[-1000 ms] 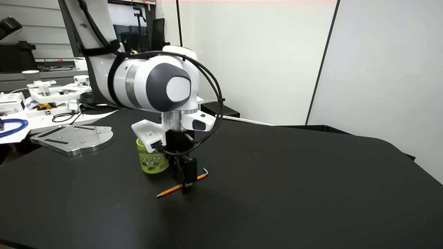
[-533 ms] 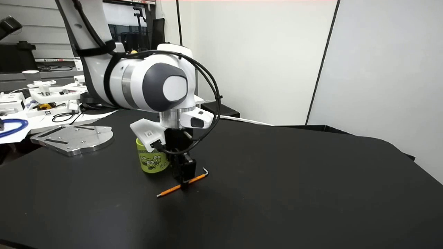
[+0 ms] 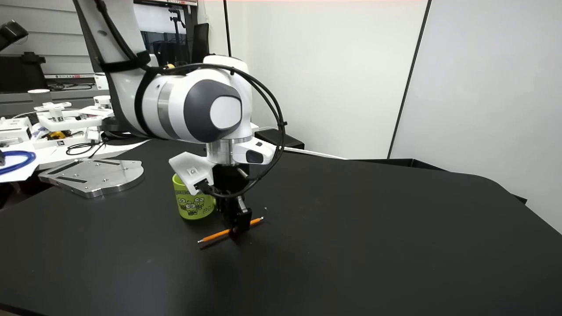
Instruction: Put then remove the orange thing from the cup and put it on the table
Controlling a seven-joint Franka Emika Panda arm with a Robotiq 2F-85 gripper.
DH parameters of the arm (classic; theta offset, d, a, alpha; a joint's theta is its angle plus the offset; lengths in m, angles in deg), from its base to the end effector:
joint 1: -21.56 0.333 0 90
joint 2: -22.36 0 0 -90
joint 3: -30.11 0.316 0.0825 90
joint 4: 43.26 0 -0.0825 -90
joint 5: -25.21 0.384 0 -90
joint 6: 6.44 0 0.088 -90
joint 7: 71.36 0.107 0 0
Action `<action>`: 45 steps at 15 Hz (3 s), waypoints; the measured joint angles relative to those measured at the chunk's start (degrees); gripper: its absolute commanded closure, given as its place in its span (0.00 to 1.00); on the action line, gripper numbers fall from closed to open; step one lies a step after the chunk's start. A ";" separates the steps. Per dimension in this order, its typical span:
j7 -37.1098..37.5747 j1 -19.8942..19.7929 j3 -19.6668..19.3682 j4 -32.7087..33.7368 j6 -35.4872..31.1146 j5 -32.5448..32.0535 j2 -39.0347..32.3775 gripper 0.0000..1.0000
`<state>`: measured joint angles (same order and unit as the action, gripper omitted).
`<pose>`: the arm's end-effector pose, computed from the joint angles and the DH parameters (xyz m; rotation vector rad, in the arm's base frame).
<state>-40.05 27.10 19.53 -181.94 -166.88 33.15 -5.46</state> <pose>0.4649 -0.0571 0.1087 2.8590 -1.1262 -0.1218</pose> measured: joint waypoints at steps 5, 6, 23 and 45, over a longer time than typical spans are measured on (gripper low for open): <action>0.19 0.56 -0.72 -0.03 0.17 -0.01 -0.10 1.00; 0.26 0.96 -1.06 -0.02 0.21 -0.05 -0.10 1.00; 0.89 3.98 -3.56 -0.03 1.75 -0.13 1.70 0.00; 0.07 -0.28 0.81 0.06 0.36 3.65 0.84 1.00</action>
<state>-39.98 26.81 20.34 -181.88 -166.52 36.80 -4.62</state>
